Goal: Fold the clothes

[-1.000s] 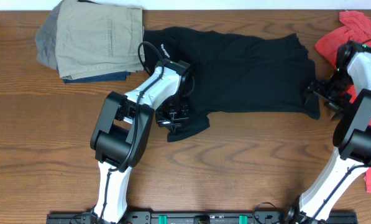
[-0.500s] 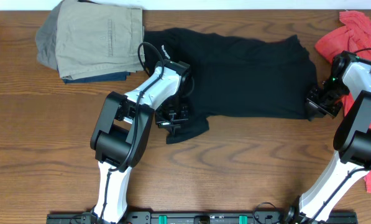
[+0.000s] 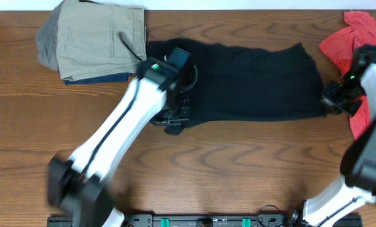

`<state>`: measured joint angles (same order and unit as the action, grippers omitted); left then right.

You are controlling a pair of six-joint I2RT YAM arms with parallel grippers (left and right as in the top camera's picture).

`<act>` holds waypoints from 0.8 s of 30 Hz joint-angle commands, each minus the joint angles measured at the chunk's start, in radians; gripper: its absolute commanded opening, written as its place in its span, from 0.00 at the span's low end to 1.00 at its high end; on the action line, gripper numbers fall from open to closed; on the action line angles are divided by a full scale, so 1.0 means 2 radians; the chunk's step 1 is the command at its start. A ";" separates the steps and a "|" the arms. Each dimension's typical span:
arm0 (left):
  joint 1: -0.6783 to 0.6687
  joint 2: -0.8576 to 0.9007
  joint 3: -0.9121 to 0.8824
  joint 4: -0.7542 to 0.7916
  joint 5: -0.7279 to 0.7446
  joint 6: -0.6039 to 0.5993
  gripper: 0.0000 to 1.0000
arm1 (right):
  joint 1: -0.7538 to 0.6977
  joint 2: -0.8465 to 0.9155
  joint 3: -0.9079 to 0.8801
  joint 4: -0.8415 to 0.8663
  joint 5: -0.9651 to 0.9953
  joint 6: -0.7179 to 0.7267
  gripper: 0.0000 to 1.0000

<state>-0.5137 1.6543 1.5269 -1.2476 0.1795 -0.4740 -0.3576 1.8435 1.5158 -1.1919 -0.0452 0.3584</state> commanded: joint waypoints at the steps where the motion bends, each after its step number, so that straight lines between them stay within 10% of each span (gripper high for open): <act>1: 0.002 -0.072 0.005 -0.011 -0.012 -0.001 0.06 | 0.001 -0.085 0.006 -0.005 0.007 0.005 0.01; 15: 0.002 -0.307 0.063 -0.014 -0.031 -0.014 0.06 | 0.002 -0.330 0.041 -0.045 -0.013 -0.008 0.01; 24: 0.005 -0.259 0.063 0.095 -0.087 0.003 0.06 | 0.002 -0.309 0.079 -0.004 -0.029 -0.007 0.01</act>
<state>-0.5121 1.0260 1.6547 -1.1091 0.0662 -0.4965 -0.3573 1.1622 1.6703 -1.2312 -0.0986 0.3550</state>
